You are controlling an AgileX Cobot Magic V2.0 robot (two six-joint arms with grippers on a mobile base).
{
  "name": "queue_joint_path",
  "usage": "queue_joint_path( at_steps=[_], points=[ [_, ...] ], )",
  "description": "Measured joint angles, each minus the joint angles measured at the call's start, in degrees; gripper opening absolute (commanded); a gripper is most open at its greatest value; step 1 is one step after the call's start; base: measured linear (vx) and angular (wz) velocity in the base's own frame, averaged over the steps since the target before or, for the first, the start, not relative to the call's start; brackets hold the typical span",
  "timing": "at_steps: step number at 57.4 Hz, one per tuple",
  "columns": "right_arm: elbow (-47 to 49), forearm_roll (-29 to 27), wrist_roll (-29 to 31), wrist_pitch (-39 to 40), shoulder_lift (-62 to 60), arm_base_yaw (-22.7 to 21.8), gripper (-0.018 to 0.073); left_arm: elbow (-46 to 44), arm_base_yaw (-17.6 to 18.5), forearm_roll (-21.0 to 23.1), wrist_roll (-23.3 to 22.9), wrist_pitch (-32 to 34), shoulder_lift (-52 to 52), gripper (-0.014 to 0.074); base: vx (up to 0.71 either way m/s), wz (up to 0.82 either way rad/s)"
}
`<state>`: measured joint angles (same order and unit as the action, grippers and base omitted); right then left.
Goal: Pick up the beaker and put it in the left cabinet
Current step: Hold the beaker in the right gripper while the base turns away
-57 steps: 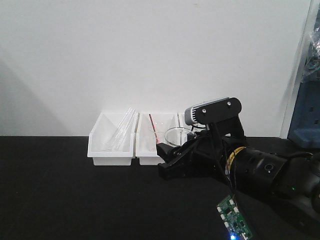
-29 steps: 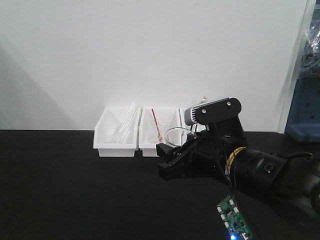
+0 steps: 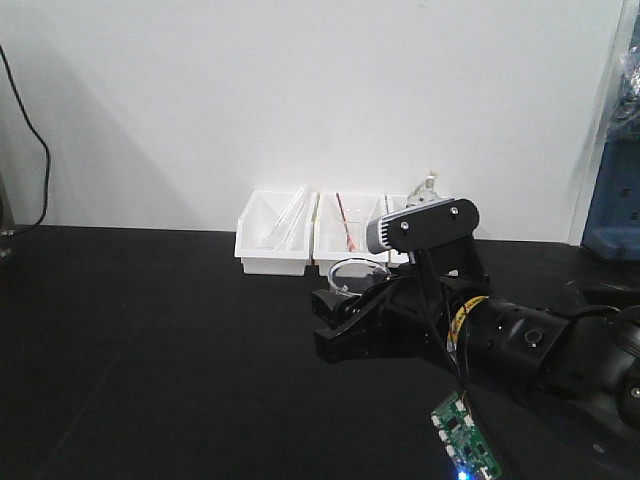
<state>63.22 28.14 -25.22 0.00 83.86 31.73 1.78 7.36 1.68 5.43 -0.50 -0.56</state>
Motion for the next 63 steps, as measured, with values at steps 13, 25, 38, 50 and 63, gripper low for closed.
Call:
queue_joint_path(
  at_steps=[13,25,38,50,63],
  points=[
    [0.00,0.00,0.00,0.00,0.00,0.00,-0.0004,0.00,0.00,0.00,0.00,0.00,0.00,0.0001,-0.26,0.11],
    [0.00,0.00,0.00,0.00,0.00,0.00,-0.0004,0.00,0.00,0.00,0.00,0.00,0.00,0.0001,-0.22,0.25],
    [0.00,0.00,0.00,0.00,0.00,0.00,-0.0004,0.00,0.00,0.00,0.00,0.00,0.00,0.0001,-0.15,0.41],
    [0.00,0.00,0.00,0.00,0.00,0.00,-0.0004,0.00,0.00,0.00,0.00,0.00,0.00,0.0001,-0.10,0.53],
    [0.00,0.00,0.00,0.00,0.00,0.00,-0.0004,0.00,0.00,0.00,0.00,0.00,0.00,0.0001,-0.07,0.69]
  ],
)
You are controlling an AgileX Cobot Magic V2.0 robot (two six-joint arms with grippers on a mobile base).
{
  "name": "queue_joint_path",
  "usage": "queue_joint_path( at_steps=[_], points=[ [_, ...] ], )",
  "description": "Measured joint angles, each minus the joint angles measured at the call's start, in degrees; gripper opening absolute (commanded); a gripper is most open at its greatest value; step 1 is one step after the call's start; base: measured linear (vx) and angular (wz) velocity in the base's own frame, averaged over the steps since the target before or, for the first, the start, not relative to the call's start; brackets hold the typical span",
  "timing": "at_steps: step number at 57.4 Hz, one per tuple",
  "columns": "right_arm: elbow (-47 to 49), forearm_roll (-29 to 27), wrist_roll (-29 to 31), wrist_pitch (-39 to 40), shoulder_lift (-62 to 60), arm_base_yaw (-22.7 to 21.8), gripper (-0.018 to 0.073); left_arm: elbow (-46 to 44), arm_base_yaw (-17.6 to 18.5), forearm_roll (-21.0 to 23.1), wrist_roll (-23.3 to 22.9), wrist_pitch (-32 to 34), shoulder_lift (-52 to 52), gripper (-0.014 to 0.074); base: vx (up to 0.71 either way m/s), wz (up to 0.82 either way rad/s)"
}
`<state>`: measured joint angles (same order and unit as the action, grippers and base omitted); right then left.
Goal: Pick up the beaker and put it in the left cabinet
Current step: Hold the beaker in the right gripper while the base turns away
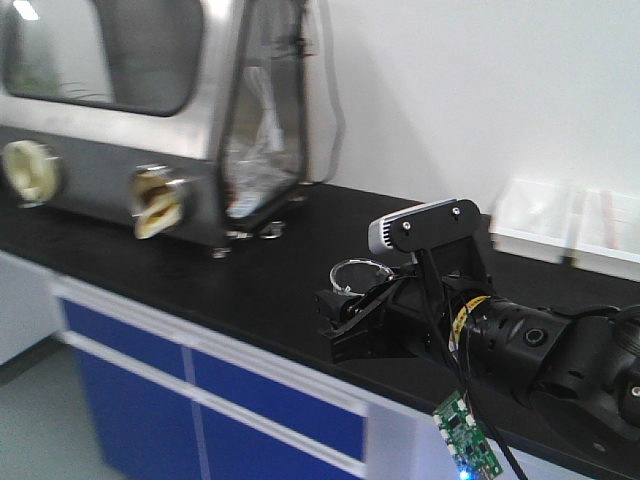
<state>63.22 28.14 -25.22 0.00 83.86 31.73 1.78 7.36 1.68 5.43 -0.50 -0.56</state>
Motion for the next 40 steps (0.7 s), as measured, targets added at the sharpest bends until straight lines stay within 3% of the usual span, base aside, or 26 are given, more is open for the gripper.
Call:
queue_joint_path(
  at_steps=[40],
  points=[
    [0.00,0.00,0.00,0.00,0.00,0.00,-0.0004,0.00,0.00,0.00,0.00,0.00,0.00,0.0001,0.06,0.68]
  ],
)
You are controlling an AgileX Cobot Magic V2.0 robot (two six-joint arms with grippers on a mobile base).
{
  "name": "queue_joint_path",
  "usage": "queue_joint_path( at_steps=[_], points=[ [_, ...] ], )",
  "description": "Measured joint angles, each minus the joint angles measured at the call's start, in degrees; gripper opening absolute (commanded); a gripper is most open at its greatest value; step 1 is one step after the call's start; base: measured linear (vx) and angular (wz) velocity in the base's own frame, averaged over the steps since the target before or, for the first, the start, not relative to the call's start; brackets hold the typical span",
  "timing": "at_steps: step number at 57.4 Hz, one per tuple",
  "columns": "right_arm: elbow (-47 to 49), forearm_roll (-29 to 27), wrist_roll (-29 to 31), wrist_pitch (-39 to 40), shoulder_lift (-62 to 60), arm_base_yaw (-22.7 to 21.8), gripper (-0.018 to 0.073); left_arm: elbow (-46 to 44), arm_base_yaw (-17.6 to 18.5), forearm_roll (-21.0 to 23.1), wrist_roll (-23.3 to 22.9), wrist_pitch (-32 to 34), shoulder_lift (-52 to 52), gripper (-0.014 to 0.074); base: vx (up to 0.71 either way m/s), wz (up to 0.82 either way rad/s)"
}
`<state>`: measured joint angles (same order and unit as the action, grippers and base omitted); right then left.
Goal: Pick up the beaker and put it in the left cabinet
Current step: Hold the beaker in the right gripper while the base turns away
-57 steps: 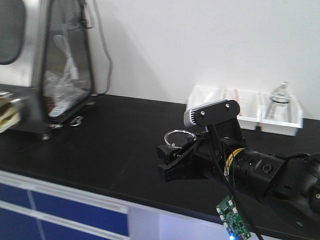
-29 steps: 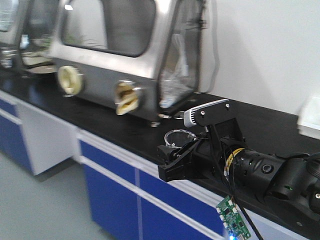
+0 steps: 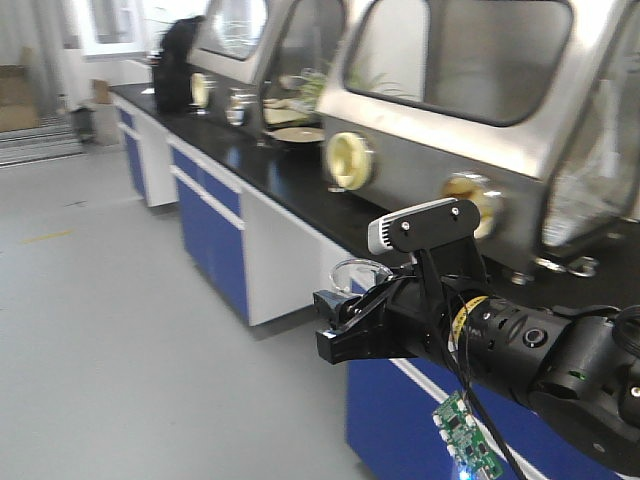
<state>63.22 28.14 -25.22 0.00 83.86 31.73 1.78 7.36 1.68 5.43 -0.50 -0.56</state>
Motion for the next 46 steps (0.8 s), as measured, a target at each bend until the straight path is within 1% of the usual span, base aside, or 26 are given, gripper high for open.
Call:
queue_joint_path(
  at_steps=[23,46],
  points=[
    [0.00,0.00,0.00,0.00,0.00,0.05,-0.0004,0.00,0.00,0.00,0.00,0.00,0.00,0.0001,0.22,0.60],
    [0.00,-0.05,0.00,0.00,0.00,0.05,-0.0004,0.00,0.00,0.00,0.00,0.00,0.00,0.0001,0.32,0.42]
  ],
)
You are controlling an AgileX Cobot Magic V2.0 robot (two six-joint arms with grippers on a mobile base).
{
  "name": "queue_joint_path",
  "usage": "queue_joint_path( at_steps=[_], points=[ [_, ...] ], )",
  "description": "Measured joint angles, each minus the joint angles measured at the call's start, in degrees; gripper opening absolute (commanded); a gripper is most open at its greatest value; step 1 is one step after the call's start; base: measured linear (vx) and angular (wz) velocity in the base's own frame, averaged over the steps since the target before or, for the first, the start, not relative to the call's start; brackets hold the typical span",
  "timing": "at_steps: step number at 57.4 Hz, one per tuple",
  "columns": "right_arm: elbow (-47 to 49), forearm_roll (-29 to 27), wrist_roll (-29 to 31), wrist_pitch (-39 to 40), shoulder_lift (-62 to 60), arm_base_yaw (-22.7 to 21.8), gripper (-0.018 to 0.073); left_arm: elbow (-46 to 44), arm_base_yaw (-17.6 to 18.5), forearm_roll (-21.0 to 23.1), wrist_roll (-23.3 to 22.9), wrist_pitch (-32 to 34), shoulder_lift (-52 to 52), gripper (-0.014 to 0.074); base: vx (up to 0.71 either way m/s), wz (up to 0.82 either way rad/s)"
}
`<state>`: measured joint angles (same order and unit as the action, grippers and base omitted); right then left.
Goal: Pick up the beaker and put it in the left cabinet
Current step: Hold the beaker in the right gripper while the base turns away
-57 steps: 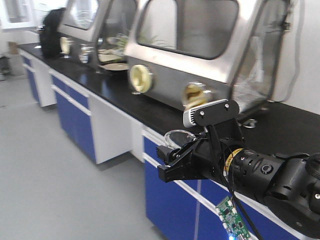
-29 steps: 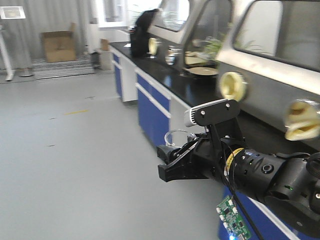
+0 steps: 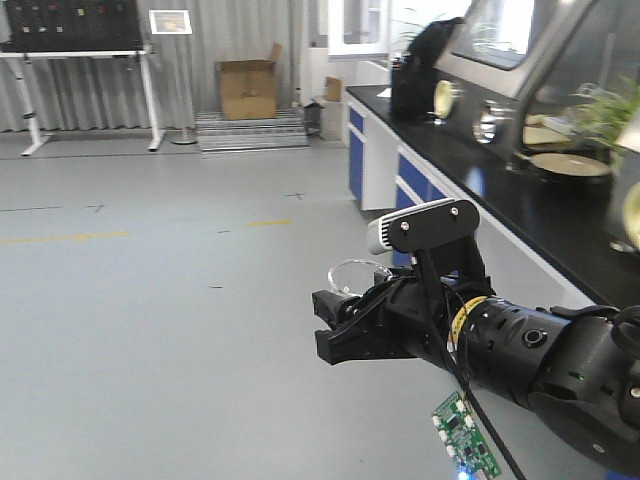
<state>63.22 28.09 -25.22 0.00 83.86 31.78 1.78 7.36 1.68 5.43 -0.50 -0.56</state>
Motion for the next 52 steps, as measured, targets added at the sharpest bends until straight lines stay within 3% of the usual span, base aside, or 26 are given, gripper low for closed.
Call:
queue_joint_path(
  at_steps=[52],
  points=[
    [0.00,0.00,0.00,0.00,0.00,0.00,-0.0004,0.00,0.00,0.00,0.00,0.00,0.00,0.0001,0.51,0.14]
  ],
)
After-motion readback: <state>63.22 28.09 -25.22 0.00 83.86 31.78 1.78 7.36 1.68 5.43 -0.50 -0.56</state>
